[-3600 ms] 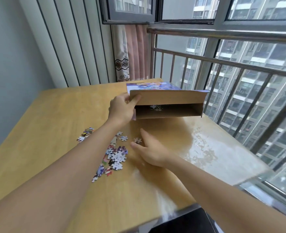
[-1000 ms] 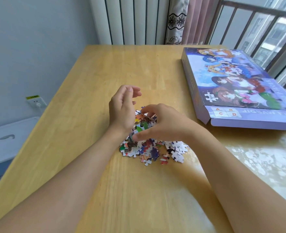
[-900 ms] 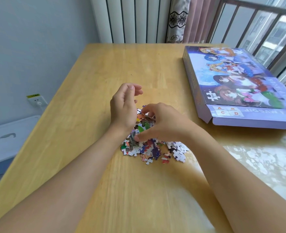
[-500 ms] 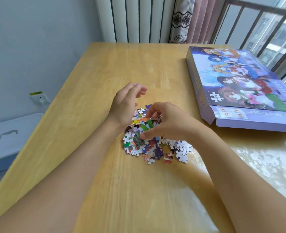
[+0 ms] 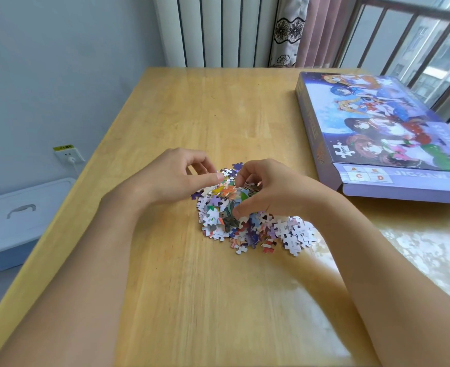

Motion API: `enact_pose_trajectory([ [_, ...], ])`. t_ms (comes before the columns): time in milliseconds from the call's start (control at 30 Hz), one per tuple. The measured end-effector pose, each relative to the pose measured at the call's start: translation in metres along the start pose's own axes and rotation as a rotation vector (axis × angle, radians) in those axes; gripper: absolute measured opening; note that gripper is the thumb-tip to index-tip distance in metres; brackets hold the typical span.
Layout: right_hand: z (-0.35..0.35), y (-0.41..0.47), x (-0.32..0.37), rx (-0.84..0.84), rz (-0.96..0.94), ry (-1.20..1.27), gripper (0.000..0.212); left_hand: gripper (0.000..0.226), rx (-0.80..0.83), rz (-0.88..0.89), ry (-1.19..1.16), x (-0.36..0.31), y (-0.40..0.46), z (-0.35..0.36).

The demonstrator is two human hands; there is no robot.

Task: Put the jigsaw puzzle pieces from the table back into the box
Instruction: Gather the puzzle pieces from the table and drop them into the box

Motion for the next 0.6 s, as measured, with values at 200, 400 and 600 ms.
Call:
enact_pose_trajectory([
  [200, -0.009, 0.001, -0.008, 0.033, -0.099, 0.18, 0.037, 0.029, -0.163, 0.091, -0.114, -0.004, 0.007, 0.003],
  [400, -0.023, 0.0, -0.021, -0.022, -0.171, 0.358, 0.021, 0.025, -0.09, 0.187, -0.384, -0.015, 0.011, 0.016],
  [600, -0.029, 0.005, -0.028, -0.159, -0.239, 0.55, 0.013, 0.019, -0.067, 0.217, -0.471, -0.014, 0.017, 0.027],
])
Point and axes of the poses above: each hand's wrist, its own y-axis towards the middle knuckle, its own z-axis out of the palm, x = y × z, the point moved 6 cm from there along y, towards the middle knuckle, and after that the axes turned 15 degrees about x, right-handed, at the moved point
